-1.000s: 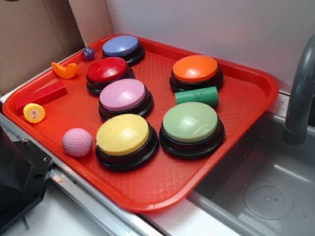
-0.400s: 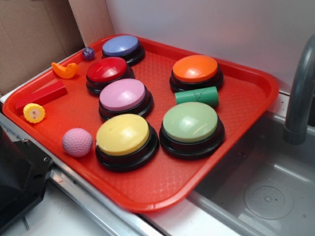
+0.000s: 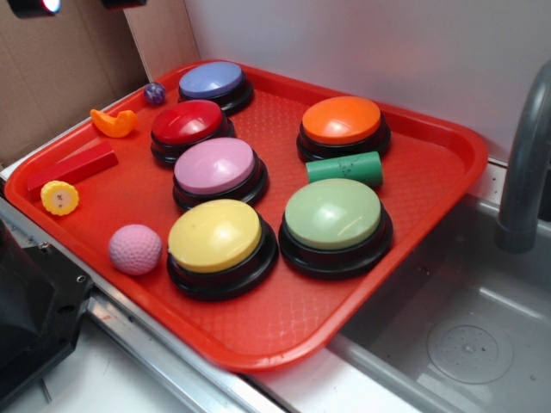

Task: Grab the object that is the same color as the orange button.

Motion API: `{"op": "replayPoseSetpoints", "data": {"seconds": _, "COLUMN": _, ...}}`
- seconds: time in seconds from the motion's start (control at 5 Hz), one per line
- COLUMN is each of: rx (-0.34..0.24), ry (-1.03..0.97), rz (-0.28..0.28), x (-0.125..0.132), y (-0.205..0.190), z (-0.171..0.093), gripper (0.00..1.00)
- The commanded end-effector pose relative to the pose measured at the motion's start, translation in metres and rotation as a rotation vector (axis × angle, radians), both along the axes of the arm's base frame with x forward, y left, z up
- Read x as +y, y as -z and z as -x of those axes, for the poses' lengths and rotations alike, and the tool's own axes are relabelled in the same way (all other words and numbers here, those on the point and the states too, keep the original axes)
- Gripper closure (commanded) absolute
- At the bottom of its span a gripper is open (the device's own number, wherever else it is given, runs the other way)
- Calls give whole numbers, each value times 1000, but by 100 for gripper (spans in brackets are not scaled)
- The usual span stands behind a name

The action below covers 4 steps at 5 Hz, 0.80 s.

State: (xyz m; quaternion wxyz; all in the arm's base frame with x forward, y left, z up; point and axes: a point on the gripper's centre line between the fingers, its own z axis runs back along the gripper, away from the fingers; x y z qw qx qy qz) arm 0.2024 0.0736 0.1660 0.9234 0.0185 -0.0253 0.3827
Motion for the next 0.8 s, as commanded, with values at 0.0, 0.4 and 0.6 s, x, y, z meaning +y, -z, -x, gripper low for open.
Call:
{"op": "replayPoseSetpoints", "data": {"seconds": 0.0, "rx": -67, "ry": -411, "rz": -70, "x": 64, "y": 43, "z": -12, "gripper": 0}}
{"op": "replayPoseSetpoints", "data": {"seconds": 0.4, "rx": -95, "ry": -628, "rz": -121, "x": 93, "y": 82, "z": -7, "gripper": 0}}
{"op": "replayPoseSetpoints", "data": {"seconds": 0.6, "rx": -101, "ry": -653, "rz": -84, "x": 103, "y": 103, "z": -9, "gripper": 0}}
